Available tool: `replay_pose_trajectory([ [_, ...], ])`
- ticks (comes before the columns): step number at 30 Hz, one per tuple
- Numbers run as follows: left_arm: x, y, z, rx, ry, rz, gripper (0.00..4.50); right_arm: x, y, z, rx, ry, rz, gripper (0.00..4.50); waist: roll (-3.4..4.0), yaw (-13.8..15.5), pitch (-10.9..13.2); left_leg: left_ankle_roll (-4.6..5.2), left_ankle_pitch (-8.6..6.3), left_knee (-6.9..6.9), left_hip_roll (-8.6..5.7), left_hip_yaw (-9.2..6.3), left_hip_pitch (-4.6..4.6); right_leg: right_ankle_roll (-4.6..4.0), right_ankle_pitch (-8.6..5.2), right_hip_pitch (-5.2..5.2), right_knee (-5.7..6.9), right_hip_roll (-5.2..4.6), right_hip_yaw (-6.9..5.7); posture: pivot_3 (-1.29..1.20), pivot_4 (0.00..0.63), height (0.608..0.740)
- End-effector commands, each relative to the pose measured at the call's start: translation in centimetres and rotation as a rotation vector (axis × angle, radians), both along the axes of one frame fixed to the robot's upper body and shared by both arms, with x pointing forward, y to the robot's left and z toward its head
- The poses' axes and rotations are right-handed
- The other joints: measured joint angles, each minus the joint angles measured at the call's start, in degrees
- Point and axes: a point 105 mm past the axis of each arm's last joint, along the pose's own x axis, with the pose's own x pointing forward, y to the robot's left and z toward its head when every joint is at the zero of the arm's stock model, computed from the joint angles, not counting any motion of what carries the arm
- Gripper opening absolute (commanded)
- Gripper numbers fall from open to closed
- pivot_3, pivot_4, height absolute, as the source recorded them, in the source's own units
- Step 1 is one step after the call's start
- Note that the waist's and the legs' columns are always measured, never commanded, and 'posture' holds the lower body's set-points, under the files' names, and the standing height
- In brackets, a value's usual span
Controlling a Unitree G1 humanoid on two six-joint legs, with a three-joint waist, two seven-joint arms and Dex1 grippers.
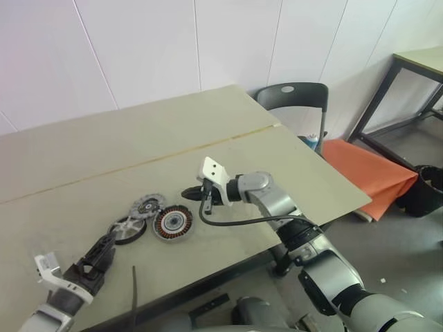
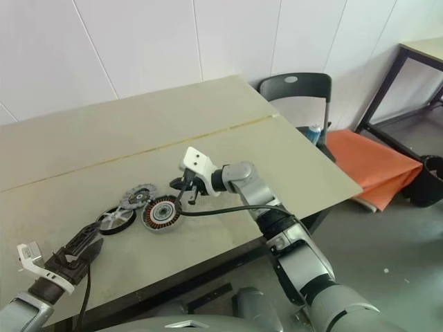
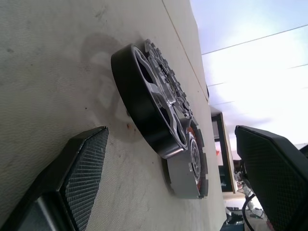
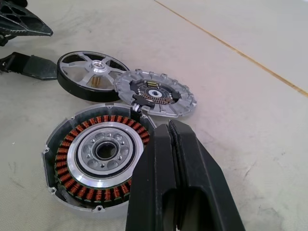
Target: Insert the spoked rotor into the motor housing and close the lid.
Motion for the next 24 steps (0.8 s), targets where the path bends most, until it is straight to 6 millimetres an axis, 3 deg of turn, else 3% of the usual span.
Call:
replay_pose_trajectory([
  [1,-0.1,0.1,-1.6,0.015,0.07,-0.028,4.5,0.1,0.5,1.9,0.042,-0.057,0.014,0.03,0.19,0.02,-0.01,0.0,0.0,0.0,0.0,-0.01,0.0,0.0,0.0,0.0,0.0,0.0,0.0,0.0,0.0,0.74],
  [15,1.4,-0.6,-0.9,0.012,0.033,-0.124,4.5,0.2,0.8,1.8,0.04,-0.061,0.008,0.03,0.34,0.26,0.02,-0.04,0.02,0.03,-0.06,-0.03,-0.04,0.01,0.0,0.01,-0.01,-0.11,0.02,0.0,0.0,0.74],
  [18,1.9,-1.0,-0.6,0.007,0.025,-0.136,3.9,0.2,0.9,1.7,0.038,-0.063,0.008,0.0,0.32,0.24,0.01,-0.06,0.03,0.04,-0.06,-0.02,-0.04,0.01,0.01,0.02,-0.01,-0.11,0.02,0.0,0.0,0.74],
  [24,2.3,-2.0,-0.1,0.005,0.023,-0.164,1.86,0.3,0.9,1.7,0.037,-0.066,0.004,0.0,-0.23,-0.12,-0.01,-0.07,0.03,-0.03,-0.03,0.01,-0.24,0.05,0.02,-0.14,-0.06,-0.15,0.07,0.0,0.0,0.74],
])
